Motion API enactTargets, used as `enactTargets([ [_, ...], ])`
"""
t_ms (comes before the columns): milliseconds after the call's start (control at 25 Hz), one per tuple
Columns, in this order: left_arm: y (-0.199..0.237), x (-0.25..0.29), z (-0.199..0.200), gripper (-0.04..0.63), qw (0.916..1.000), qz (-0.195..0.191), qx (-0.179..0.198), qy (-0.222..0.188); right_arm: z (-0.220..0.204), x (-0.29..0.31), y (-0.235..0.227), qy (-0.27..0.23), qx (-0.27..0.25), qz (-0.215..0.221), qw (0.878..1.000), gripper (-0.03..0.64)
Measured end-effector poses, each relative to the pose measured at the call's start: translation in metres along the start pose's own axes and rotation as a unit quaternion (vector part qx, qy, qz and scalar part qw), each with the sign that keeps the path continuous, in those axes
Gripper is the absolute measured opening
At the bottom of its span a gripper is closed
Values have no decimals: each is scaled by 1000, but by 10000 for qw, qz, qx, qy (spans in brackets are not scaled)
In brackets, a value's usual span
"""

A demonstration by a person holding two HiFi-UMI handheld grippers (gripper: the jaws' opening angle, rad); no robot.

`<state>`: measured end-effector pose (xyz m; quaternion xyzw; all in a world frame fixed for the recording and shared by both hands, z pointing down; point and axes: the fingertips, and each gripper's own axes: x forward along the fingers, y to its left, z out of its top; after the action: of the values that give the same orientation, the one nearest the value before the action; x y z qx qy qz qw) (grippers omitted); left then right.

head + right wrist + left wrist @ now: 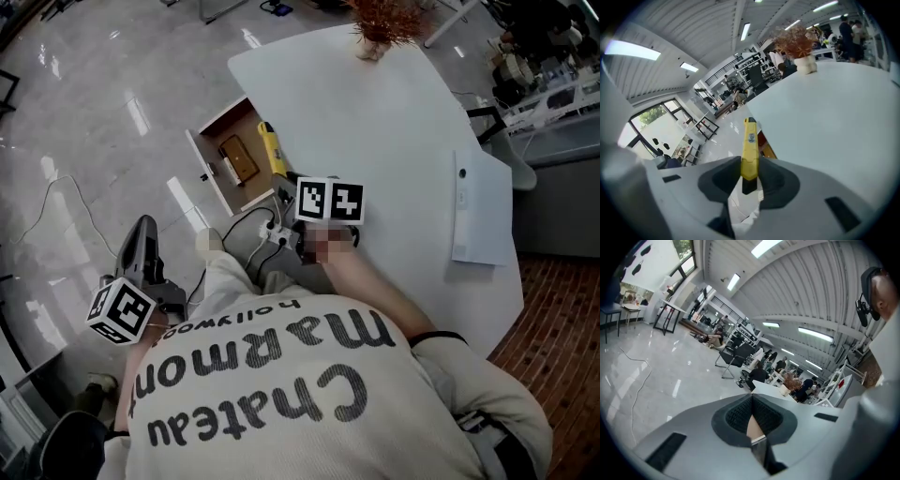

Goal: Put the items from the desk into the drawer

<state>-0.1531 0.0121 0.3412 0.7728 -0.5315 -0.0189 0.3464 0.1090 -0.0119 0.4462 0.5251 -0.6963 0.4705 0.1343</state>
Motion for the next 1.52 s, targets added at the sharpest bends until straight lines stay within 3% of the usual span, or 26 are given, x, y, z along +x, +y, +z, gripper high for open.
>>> enactTargets([
  [320, 81, 28, 62, 1, 9998, 160, -62, -57, 25, 93, 49, 345, -223, -108, 9991, 121],
  [600, 157, 48, 95, 2, 9989, 427, -198, 69, -9, 166, 31, 1092, -41, -705, 9915, 121],
  [1000, 229, 56, 109, 2, 9955, 792, -423, 316, -60, 223, -11, 2029, 155, -1487, 9677, 121],
  [1520, 282, 32, 103, 0, 9878, 1323, -743, 357, -95, 272, -56, 3102, -968, -1890, 9267, 121],
])
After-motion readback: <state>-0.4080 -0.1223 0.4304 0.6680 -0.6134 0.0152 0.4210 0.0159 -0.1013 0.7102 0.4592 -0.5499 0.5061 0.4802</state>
